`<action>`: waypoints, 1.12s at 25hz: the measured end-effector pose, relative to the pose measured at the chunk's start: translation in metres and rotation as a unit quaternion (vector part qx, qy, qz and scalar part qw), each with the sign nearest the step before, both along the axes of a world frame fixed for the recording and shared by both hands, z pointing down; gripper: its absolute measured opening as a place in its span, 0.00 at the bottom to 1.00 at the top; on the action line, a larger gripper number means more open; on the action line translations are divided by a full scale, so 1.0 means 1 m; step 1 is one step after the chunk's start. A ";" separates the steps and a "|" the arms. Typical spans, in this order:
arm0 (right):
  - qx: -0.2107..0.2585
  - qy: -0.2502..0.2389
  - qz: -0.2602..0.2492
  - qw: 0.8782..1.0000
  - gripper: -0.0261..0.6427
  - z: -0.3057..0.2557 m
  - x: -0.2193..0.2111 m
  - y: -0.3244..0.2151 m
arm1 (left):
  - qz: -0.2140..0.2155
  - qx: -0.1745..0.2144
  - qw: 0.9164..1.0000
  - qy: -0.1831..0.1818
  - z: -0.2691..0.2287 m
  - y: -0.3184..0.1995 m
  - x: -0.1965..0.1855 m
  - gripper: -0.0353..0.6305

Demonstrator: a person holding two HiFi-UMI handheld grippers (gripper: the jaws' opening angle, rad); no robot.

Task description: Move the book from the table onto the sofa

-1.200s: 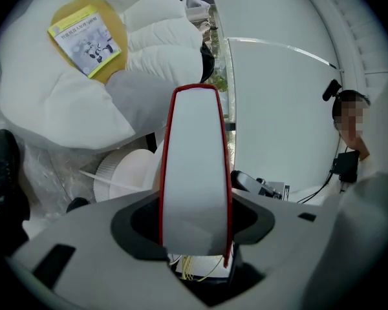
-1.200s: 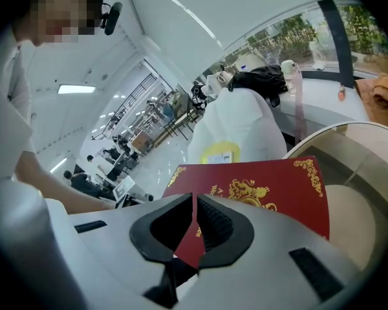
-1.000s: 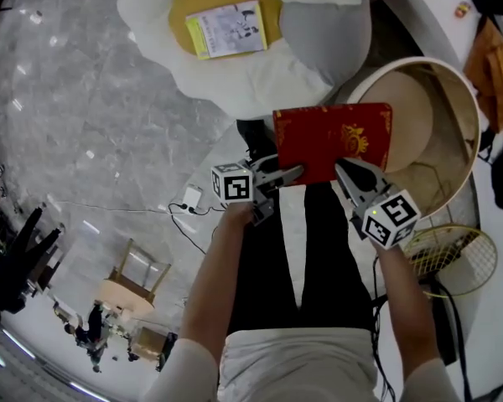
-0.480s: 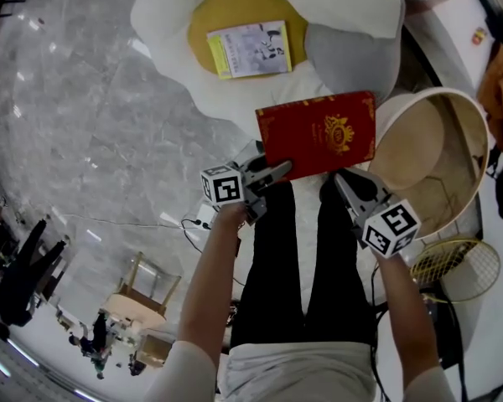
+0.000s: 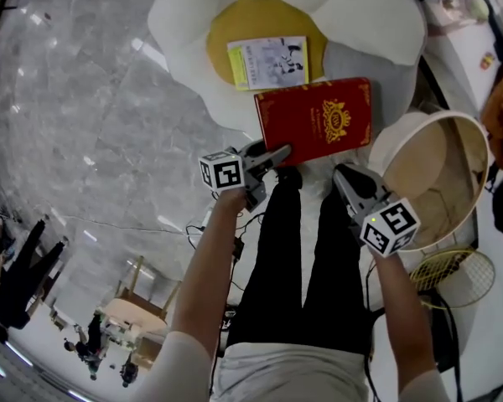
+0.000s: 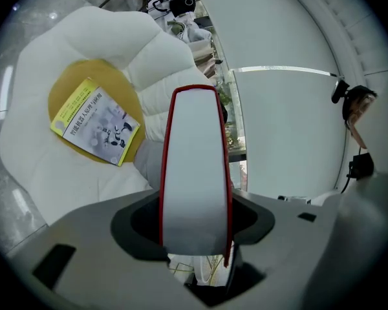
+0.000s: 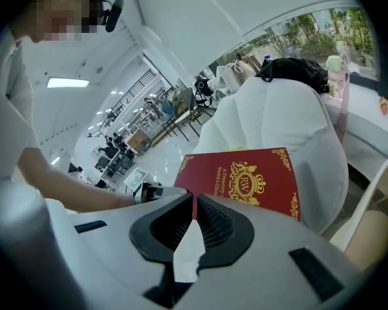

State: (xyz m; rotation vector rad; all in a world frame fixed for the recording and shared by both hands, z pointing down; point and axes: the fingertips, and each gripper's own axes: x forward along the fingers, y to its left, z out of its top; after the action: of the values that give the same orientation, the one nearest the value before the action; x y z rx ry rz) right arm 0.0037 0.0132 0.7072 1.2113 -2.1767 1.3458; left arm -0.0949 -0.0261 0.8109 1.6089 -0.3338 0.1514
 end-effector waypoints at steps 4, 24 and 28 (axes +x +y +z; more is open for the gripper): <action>0.006 -0.001 -0.006 1.000 0.10 -0.003 -0.009 -0.021 | -0.007 0.007 1.000 -0.011 0.003 -0.023 -0.004 0.41; -0.003 -0.014 -0.119 0.993 0.10 0.077 0.007 -0.057 | -0.167 0.013 0.983 -0.074 0.103 -0.153 -0.016 0.41; 0.005 -0.018 -0.154 0.988 0.10 0.100 -0.003 -0.079 | -0.217 -0.005 0.973 -0.077 0.118 -0.164 -0.018 0.41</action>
State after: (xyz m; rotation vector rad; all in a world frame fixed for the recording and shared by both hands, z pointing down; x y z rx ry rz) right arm 0.0007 -0.0656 0.8071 0.8136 -2.2819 1.2351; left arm -0.1125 -0.1904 0.9290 1.4813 -0.7948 -0.0582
